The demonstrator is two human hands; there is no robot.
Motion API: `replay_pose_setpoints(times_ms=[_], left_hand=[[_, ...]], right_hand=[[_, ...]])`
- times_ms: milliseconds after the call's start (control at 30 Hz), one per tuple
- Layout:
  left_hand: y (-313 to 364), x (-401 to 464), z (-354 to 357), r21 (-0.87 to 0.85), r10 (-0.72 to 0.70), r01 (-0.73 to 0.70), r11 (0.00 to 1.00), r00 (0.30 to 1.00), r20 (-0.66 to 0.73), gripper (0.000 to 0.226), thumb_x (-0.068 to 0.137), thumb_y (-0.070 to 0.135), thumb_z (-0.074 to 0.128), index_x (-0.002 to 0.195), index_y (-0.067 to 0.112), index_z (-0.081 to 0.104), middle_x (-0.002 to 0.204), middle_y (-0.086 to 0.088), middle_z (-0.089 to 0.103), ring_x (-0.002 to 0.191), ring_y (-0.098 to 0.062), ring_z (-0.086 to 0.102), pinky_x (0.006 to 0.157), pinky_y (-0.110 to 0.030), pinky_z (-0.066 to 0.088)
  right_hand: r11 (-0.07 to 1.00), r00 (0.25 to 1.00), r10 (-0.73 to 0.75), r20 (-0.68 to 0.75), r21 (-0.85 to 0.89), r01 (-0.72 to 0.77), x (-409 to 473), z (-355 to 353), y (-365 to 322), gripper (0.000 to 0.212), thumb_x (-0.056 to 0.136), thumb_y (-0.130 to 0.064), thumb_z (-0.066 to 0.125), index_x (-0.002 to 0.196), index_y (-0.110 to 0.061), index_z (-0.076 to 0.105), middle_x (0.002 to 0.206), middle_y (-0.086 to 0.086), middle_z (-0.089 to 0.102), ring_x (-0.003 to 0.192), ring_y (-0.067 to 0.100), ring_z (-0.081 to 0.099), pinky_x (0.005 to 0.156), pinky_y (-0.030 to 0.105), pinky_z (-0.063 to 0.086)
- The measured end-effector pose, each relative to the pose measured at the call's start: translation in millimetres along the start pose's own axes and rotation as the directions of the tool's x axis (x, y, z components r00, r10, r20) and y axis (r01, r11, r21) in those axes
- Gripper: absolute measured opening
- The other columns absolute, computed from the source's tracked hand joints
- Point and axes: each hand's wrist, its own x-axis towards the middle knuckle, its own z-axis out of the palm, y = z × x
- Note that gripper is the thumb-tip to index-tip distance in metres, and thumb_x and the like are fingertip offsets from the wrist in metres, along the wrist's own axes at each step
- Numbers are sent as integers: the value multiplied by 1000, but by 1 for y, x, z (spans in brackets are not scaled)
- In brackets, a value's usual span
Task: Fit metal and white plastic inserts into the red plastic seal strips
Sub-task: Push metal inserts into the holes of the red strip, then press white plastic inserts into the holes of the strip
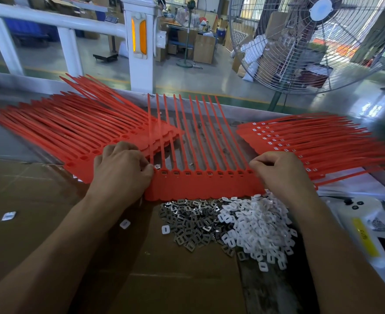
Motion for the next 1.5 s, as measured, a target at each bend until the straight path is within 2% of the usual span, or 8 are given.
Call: replay_pose_setpoints(times_ms=[167,300,500,767,1033,1167,1267,1500], left_hand=[[1,-1,0,5,7,-7,1000,1000,-1,21,95,41,61,105,28,74,142,4,49,137,-24,32,113,-48,23],[2,-2,-1,6,5,-5,1000,1000,4,20,95,42,61,105,29,73,143,4,49,137,-23,31,113,-48,23],[4,-3,-2,9,2,-3,1000,1000,15,21,96,43,60,105,30,73,144,3,48,138,-23,30,114,-49,22],[3,-3,-3,0,1,-1,1000,1000,8,19,95,45,61,103,32,72,143,4,48,137,-23,30,113,-49,22],[4,-4,-4,-32,16,-18,999,998,-68,21,94,45,62,106,30,71,140,4,51,135,-23,36,113,-48,25],[13,-7,-5,-217,149,-178,960,979,-143,4,93,36,65,93,33,68,117,10,61,116,-15,51,104,-46,43],[24,-14,-4,-334,300,-316,888,949,-99,2,92,34,67,93,33,69,97,20,64,96,1,59,87,-30,53],[39,-26,9,-409,507,-488,771,859,-69,17,84,49,65,95,37,62,95,21,61,94,-2,59,79,-29,52]], right_hand=[[991,869,-87,488,-47,126,-14,-24,-15,17,76,-47,87,89,-45,76,85,-20,74,78,-3,68,72,25,47],[981,763,-68,643,-96,168,-19,-24,-18,39,63,-59,87,99,-51,73,96,-24,67,84,-4,64,69,16,45],[981,735,-135,665,-14,192,-19,-16,-19,17,82,-31,87,93,-39,77,86,-12,74,74,1,69,67,18,48],[964,733,-179,657,-31,263,-18,-10,-17,18,81,-50,83,96,-47,74,92,-15,72,74,0,66,66,19,49],[966,784,-189,592,-32,257,-20,-5,-17,5,93,-38,74,91,-42,74,89,-21,72,77,0,67,71,27,49],[983,853,-181,490,75,166,-23,-1,-21,9,99,-38,66,93,-39,72,70,-22,67,59,-4,60,64,23,44],[955,901,-134,413,295,7,-28,9,-31,12,100,-33,67,93,-34,75,67,-7,66,58,5,54,59,24,43],[826,924,-113,366,551,-117,-39,27,-49,5,96,-17,73,95,-18,78,66,1,67,51,4,55,47,19,40]])
